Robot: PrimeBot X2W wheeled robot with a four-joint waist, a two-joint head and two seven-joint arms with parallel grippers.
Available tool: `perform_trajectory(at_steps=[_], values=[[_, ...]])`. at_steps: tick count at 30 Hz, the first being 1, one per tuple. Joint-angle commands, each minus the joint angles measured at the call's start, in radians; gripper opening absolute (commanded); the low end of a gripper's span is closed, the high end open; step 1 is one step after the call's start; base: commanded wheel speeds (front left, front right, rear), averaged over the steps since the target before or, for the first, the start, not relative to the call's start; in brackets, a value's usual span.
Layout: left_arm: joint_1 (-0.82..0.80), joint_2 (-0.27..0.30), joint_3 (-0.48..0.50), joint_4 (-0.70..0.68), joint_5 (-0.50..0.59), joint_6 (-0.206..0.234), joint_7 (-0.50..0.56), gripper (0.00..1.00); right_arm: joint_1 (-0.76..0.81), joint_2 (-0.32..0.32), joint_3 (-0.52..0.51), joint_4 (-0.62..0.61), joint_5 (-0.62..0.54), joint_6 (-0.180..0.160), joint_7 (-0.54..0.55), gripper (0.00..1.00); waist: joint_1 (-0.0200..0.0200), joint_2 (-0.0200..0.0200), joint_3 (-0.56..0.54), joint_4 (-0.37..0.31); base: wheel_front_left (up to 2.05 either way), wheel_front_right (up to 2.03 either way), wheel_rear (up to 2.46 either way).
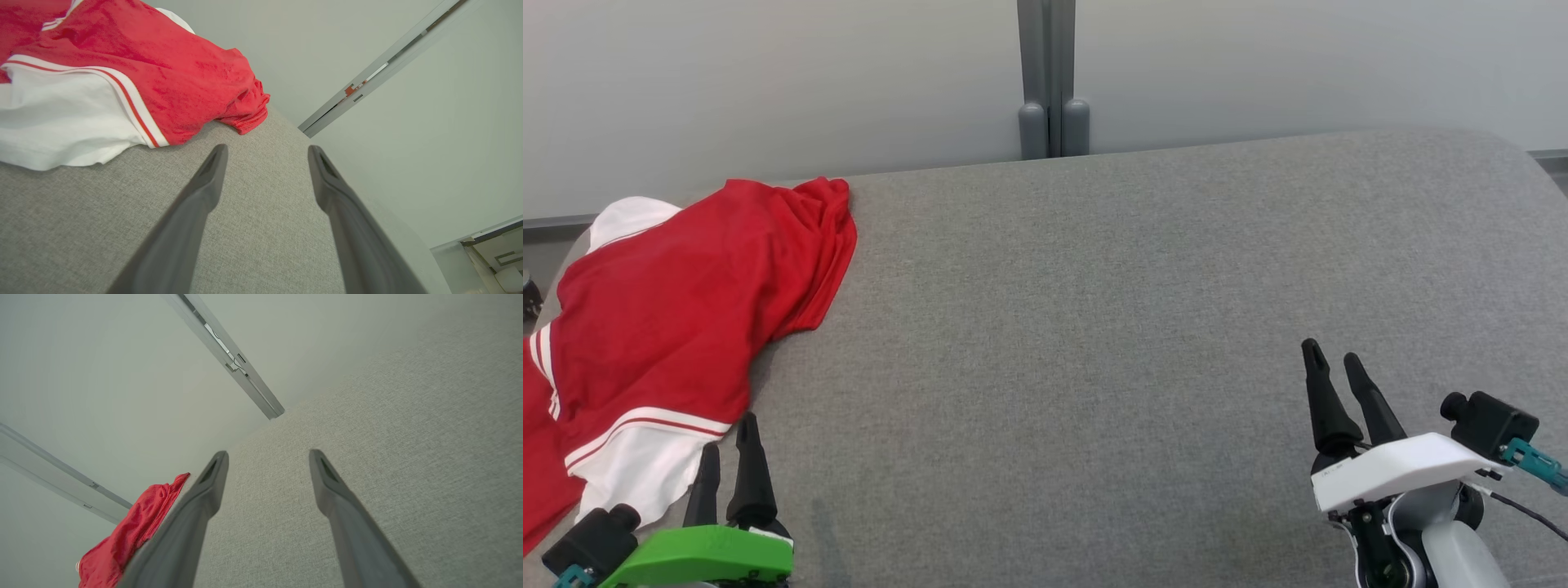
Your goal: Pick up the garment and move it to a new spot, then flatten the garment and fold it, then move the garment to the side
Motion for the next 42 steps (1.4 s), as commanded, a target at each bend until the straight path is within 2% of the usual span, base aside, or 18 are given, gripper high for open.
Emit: perform_trajectory(at_steps=[1, 18, 42], values=[[0.001, 0.008, 0.001, -0.016, 0.043, 0.003, -0.011, 1.0, -0.019, -0.005, 0.003, -0.015, -0.046, 0.0, -0.012, 1.0, 0.0, -0.0001, 0.0, 0.0, 0.0, 0.0, 0.0], [0.025, 0.01, -0.006, -0.036, 0.275, -0.012, -0.062, 1.0, -0.018, -0.007, 0.01, -0.03, -0.305, 0.0, -0.064, 1.0, 0.0, -0.0001, 0.001, 0.004, 0.0, 0.0, 0.0], [0.058, 0.018, -0.01, -0.015, 0.505, -0.035, -0.12, 1.0, -0.016, -0.009, 0.009, -0.008, -0.54, 0.0, -0.121, 1.0, 0.0, -0.0001, -0.001, 0.013, 0.0, 0.0, 0.0]])
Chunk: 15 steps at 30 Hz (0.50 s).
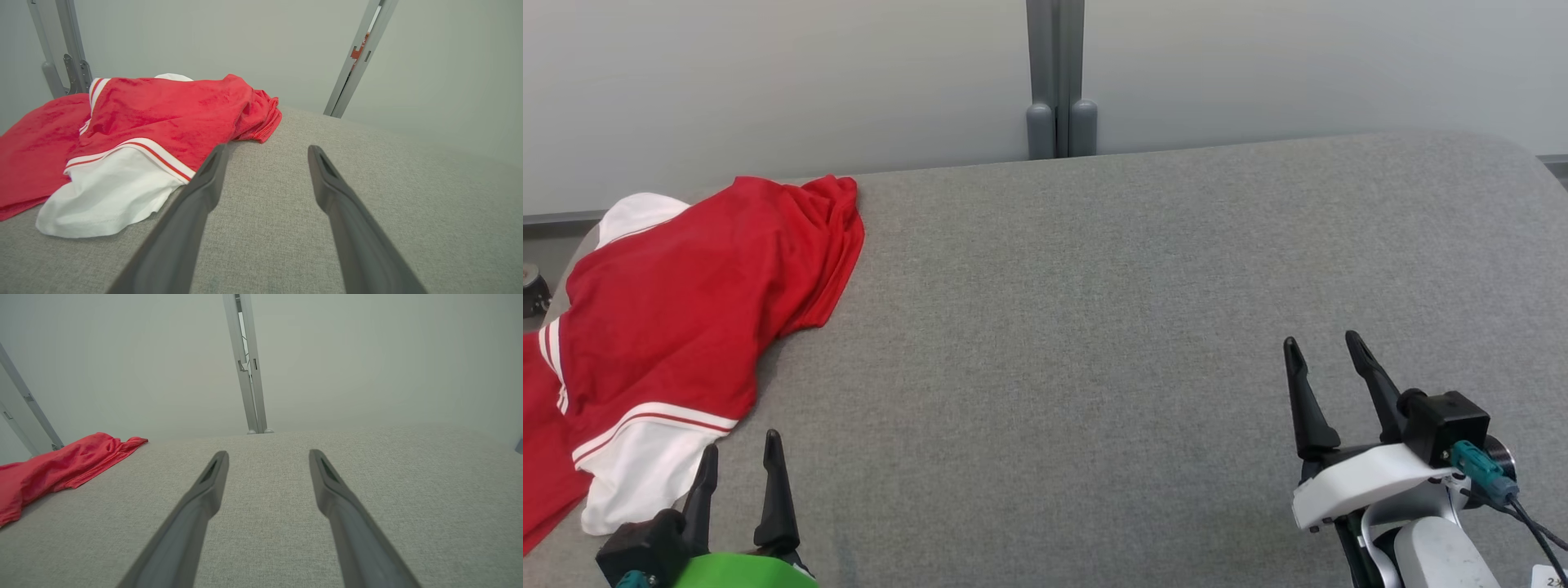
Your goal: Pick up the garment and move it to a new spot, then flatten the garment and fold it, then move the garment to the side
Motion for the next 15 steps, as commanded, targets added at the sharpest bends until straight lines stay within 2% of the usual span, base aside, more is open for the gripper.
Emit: perform_trajectory(at_steps=[1, 15], values=[[0.01, 0.01, -0.001, -0.004, 0.025, -0.003, -0.01, 1.0, -0.012, -0.005, -0.002, -0.003, -0.028, 0.0, -0.011, 1.0, -0.0001, 0.0, 0.0, 0.0, 0.0, 0.0, 0.0], [0.023, 0.009, -0.004, 0.016, 0.108, -0.007, -0.038, 1.0, -0.01, -0.006, -0.018, 0.01, -0.096, 0.0, -0.039, 1.0, -0.0001, 0.0, 0.0, 0.005, 0.0, 0.0, 0.0]])
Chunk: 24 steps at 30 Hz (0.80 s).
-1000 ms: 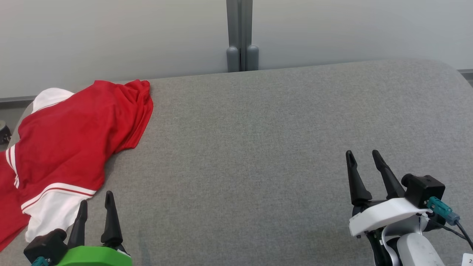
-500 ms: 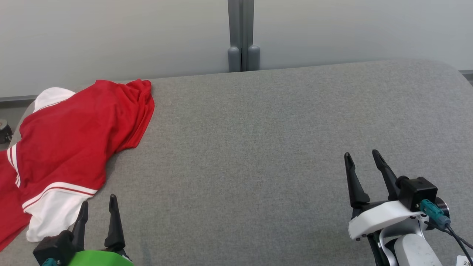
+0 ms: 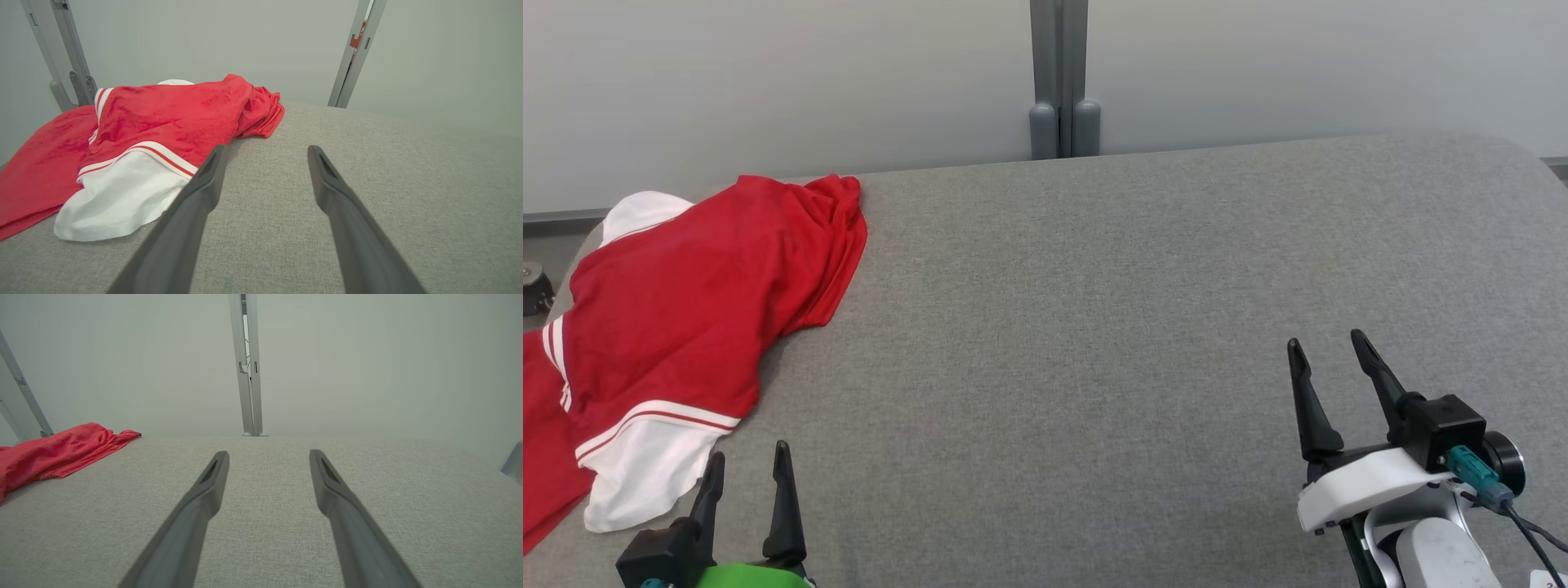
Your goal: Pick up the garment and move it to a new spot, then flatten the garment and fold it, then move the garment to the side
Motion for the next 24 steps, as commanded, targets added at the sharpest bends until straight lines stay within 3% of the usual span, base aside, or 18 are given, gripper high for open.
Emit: perform_trajectory(at_steps=[1, 16, 24], values=[[0.011, 0.008, -0.005, 0.006, 0.018, -0.003, -0.009, 1.0, -0.009, -0.005, -0.007, 0.004, -0.01, 0.0, -0.01, 1.0, -0.0001, 0.0, 0.0, 0.001, 0.0, 0.0, 0.0], [0.017, 0.029, -0.059, 0.032, 0.024, -0.004, -0.038, 1.0, 0.001, -0.005, -0.015, 0.039, -0.078, 0.0, -0.038, 1.0, -0.0001, 0.0, -0.002, 0.002, 0.0, 0.0, 0.0], [0.017, 0.03, -0.061, 0.038, -0.014, -0.004, -0.036, 1.0, 0.003, -0.005, -0.019, 0.054, -0.045, 0.0, -0.037, 1.0, -0.0001, 0.0, -0.002, 0.002, 0.0, 0.0, 0.0]])
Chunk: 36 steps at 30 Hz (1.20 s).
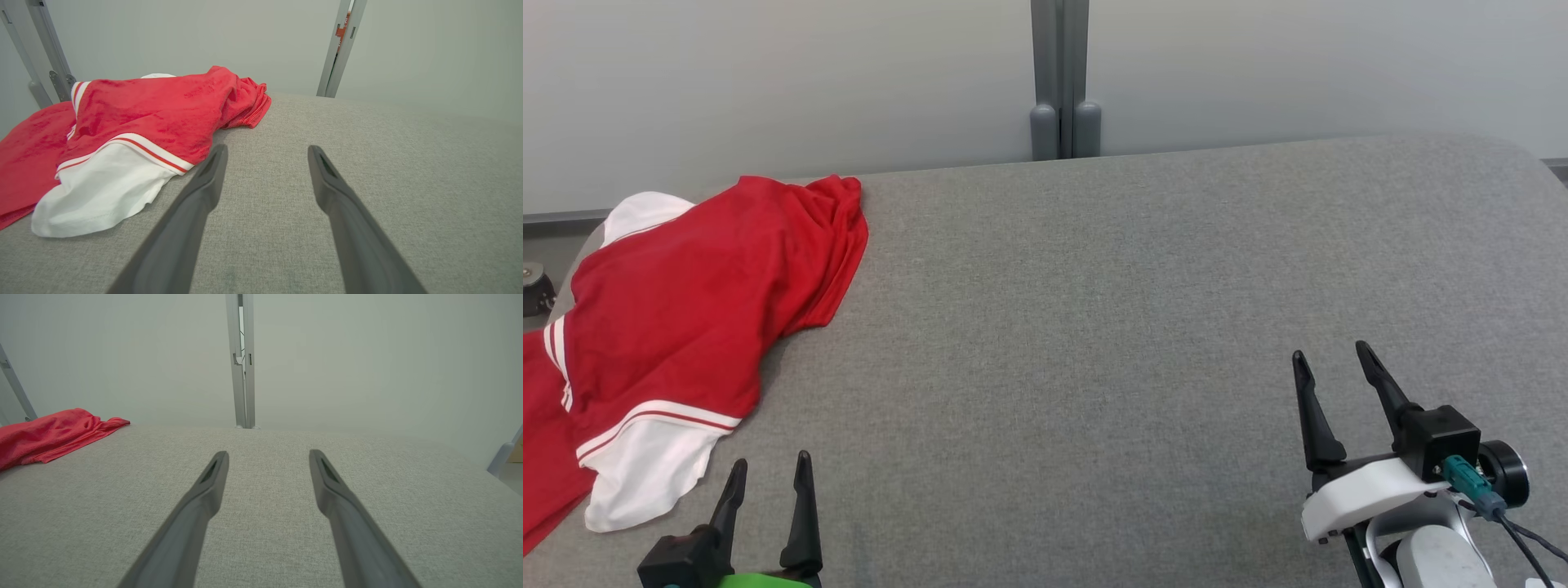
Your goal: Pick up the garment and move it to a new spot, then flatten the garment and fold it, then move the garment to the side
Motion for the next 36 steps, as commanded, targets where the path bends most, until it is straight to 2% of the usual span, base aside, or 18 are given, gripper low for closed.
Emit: perform_trajectory(at_steps=[1, 7, 11, 18, 28, 36], values=[[0.011, 0.005, 0.0, 0.002, -0.009, -0.002, -0.004, 1.0, 0.002, -0.004, 0.001, 0.005, 0.006, 0.0, -0.004, 1.0, 0.0, -0.0001, 0.0, 0.0, 0.0, 0.0, 0.0], [0.005, 0.01, -0.007, 0.006, -0.024, -0.002, -0.004, 1.0, 0.003, -0.004, -0.001, 0.007, 0.011, 0.0, -0.004, 1.0, 0.0, -0.0001, -0.002, 0.007, 0.0, 0.0, 0.0], [-0.004, 0.012, -0.017, 0.013, -0.023, -0.002, -0.004, 1.0, 0.011, -0.004, -0.001, 0.0, 0.01, 0.0, -0.004, 1.0, 0.0, -0.0001, -0.009, 0.036, 0.0, 0.0, 0.0], [0.006, 0.01, -0.02, 0.024, -0.016, -0.001, -0.002, 1.0, 0.033, -0.003, 0.016, 0.007, 0.012, 0.0, -0.004, 1.0, 0.0, -0.0001, -0.032, 0.165, 0.0, 0.0, 0.0], [0.047, 0.029, 0.008, 0.032, -0.003, -0.001, -0.002, 1.0, 0.038, -0.003, 0.057, 0.029, 0.043, 0.0, -0.004, 1.0, 0.0, -0.0001, -0.071, 0.43, 0.0, 0.0, 0.0], [0.085, 0.019, 0.093, -0.002, -0.016, -0.001, -0.002, 1.0, -0.024, -0.004, 0.149, 0.07, 0.061, 0.0, -0.004, 1.0, 0.0, -0.0001, -0.041, 0.465, 0.0, 0.0, 0.0]])
